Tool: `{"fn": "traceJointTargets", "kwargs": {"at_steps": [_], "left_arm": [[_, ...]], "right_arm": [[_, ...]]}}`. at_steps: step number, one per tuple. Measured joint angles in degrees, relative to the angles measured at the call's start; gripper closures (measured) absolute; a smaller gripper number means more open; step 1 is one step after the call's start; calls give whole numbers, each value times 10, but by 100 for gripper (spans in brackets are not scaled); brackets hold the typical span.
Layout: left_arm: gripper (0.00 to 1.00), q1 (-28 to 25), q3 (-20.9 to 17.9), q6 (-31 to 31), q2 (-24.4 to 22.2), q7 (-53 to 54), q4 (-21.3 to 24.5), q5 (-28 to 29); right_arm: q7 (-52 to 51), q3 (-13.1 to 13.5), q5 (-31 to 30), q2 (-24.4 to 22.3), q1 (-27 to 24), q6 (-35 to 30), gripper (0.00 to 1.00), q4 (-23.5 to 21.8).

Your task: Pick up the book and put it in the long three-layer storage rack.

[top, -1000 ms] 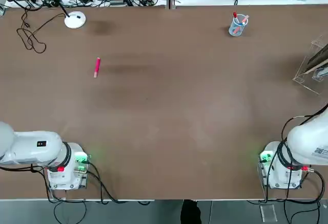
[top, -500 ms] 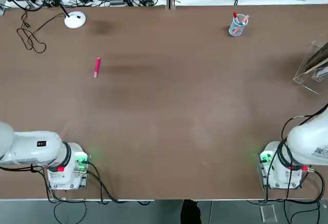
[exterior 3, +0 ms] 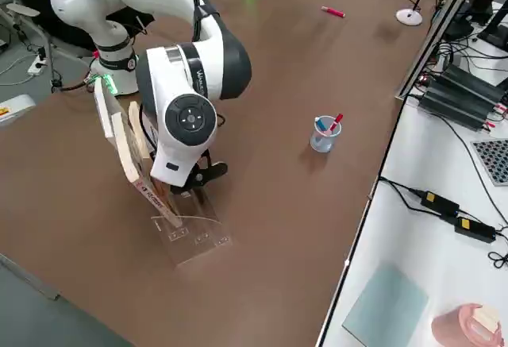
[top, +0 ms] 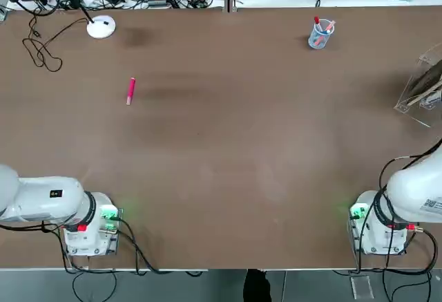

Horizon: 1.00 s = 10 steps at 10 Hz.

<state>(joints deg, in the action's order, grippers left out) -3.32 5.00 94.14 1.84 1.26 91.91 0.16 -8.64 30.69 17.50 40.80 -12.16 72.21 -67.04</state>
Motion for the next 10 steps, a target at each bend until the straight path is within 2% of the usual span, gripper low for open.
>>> {"fn": "traceJointTargets", "kwargs": {"at_steps": [2,3,7,10], "left_arm": [[0,0,0,-3,0,0,0,0],[0,0,0,-4,0,0,0,0],[0,0,0,-5,0,0,0,0],[0,0,0,-5,0,0,-1,0]], "right_arm": [[-1,0,-1,0,0,0,52,1],[-4,0,-1,0,0,0,38,1],[-12,-1,-4,0,1,0,1,3],[-12,-1,-5,0,5,0,0,4]]}}
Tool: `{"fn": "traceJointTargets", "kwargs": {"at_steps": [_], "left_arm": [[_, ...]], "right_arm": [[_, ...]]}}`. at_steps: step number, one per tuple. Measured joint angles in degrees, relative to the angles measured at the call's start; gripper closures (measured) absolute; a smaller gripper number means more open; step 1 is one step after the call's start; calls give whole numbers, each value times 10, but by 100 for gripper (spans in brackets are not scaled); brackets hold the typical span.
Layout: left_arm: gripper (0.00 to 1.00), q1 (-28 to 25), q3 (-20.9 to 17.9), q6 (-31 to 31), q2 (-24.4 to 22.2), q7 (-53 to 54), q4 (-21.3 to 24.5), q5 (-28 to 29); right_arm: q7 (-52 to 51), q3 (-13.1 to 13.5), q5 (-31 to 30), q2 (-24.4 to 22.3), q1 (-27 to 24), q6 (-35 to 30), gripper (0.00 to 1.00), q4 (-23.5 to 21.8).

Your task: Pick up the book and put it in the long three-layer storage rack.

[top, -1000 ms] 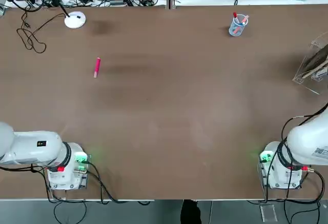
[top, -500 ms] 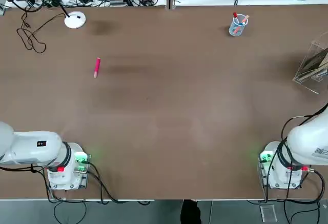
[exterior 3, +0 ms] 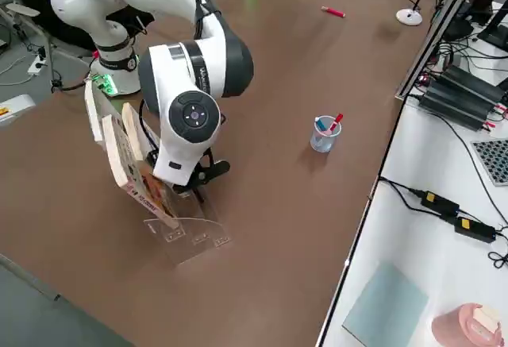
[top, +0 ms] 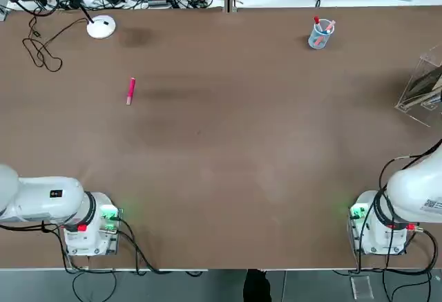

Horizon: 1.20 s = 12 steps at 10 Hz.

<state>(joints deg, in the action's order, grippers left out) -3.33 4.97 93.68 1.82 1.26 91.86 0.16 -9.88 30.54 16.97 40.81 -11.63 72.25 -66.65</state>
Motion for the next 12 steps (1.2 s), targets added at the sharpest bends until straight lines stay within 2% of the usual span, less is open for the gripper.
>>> {"fn": "traceJointTargets", "kwargs": {"at_steps": [6,12], "left_arm": [[0,0,0,0,0,0,-2,0],[0,-1,0,0,0,0,-3,0]], "right_arm": [[28,0,-4,0,28,0,0,7],[29,1,-5,0,30,-1,0,12]]}}
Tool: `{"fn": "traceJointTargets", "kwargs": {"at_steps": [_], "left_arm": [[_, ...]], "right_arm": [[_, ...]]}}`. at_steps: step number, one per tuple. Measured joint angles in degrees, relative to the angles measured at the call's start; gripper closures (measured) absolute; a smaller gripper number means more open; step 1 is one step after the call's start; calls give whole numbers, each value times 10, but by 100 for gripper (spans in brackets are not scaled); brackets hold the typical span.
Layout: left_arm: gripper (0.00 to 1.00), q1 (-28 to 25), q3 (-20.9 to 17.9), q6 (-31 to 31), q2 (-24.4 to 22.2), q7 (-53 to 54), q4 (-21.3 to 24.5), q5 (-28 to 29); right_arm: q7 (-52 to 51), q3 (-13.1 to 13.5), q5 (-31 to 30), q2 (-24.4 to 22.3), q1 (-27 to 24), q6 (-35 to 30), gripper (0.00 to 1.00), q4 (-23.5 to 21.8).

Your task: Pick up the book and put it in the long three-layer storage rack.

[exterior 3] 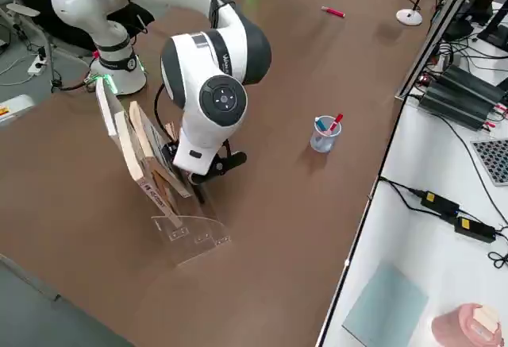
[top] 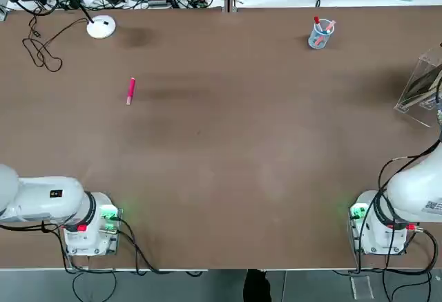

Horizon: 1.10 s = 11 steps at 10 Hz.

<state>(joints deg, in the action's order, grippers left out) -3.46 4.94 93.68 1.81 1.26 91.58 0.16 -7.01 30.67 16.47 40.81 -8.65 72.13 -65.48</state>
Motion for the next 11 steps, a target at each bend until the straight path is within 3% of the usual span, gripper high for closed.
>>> {"fn": "traceJointTargets", "kwargs": {"at_steps": [11], "left_arm": [[0,-5,0,0,0,0,-1,0]], "right_arm": [[-1,-2,7,-7,114,24,0,20]]}}
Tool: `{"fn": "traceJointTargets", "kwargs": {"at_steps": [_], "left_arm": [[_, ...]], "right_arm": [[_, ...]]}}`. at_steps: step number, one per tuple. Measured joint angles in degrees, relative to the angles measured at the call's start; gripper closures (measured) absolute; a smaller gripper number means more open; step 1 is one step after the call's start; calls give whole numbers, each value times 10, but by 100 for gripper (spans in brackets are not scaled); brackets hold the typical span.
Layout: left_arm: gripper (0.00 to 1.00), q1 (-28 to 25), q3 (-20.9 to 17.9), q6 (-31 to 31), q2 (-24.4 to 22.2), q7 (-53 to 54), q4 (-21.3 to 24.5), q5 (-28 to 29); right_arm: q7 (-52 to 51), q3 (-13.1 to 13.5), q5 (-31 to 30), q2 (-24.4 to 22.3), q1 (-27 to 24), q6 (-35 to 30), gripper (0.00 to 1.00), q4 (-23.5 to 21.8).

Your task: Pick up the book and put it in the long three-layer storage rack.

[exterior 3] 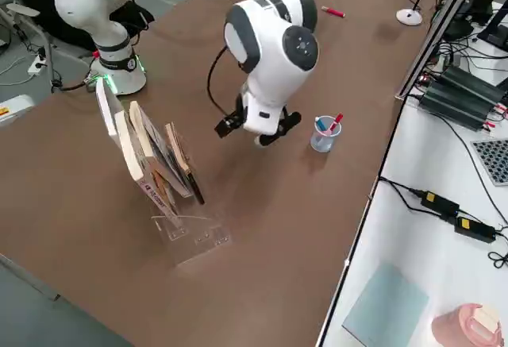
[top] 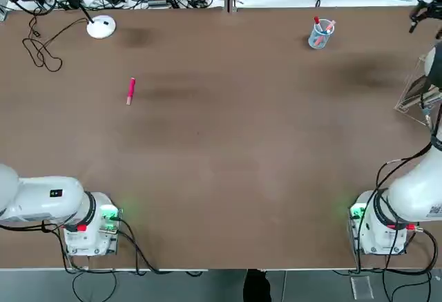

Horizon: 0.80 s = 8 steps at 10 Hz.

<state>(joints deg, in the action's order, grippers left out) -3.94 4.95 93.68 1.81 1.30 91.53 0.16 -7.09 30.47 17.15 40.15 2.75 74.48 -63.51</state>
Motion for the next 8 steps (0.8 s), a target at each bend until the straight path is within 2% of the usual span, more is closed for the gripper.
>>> {"fn": "traceJointTargets", "kwargs": {"at_steps": [6,8], "left_arm": [[0,0,0,0,0,0,0,0],[0,0,0,0,0,0,-1,0]], "right_arm": [[-38,-1,4,-24,28,44,0,-13],[-38,-19,5,-33,30,70,0,-25]]}}
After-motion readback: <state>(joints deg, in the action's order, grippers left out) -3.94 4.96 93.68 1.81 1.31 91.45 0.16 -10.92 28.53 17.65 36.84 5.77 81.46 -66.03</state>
